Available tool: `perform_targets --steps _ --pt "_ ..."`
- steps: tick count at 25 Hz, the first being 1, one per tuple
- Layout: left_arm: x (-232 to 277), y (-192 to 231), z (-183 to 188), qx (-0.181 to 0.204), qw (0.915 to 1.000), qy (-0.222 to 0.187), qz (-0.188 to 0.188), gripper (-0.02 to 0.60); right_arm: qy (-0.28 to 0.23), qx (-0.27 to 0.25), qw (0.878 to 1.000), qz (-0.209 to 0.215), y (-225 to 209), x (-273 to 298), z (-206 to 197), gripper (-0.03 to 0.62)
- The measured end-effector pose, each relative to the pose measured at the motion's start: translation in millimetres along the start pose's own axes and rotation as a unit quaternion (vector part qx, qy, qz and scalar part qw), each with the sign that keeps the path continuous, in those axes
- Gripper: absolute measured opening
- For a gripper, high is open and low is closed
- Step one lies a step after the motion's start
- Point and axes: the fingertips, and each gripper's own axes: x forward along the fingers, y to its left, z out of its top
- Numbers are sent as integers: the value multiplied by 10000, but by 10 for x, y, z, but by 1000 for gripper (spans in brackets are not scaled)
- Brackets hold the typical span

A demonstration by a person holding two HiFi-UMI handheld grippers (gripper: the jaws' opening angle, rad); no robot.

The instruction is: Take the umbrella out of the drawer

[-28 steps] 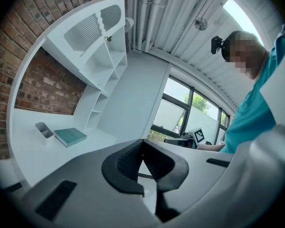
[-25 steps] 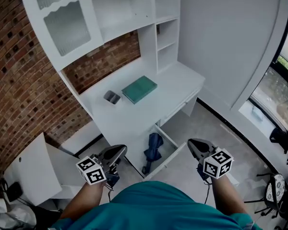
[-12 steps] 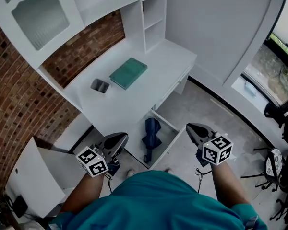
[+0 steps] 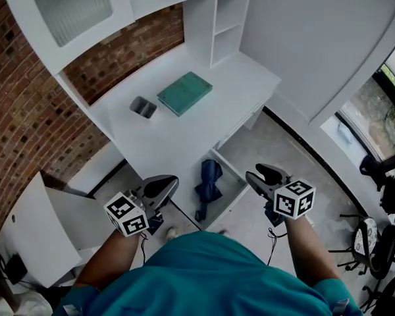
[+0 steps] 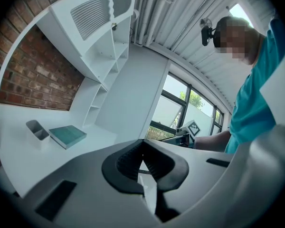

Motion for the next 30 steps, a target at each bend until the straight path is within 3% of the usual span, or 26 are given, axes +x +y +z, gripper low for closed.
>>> perform_targets --steps 4,8,13,18,23,30 --pt "-45 93 -105 63 9999 23 145 15 735 461 9961 155 -36 478 -262 232" --pt "-91 235 -253 26 9996 44 260 14 1444 1059 9838 48 -133 1038 -609 252" --pt "-143 381 -479 -19 9996 103 260 15 2315 1778 9562 -217 -296 1683 -1239 262" --pt "-191 497 -656 75 9995 226 187 14 3175 2280 9183 -634 -529 2166 -2005 272" --pt "-245 580 -837 11 9995 327 38 15 3617 2437 8915 -1229 -796 2492 -2674 276" --pt "-348 792 -1040 -166 9988 449 -48 15 3925 2460 8674 -1819 -979 2736 -3310 287"
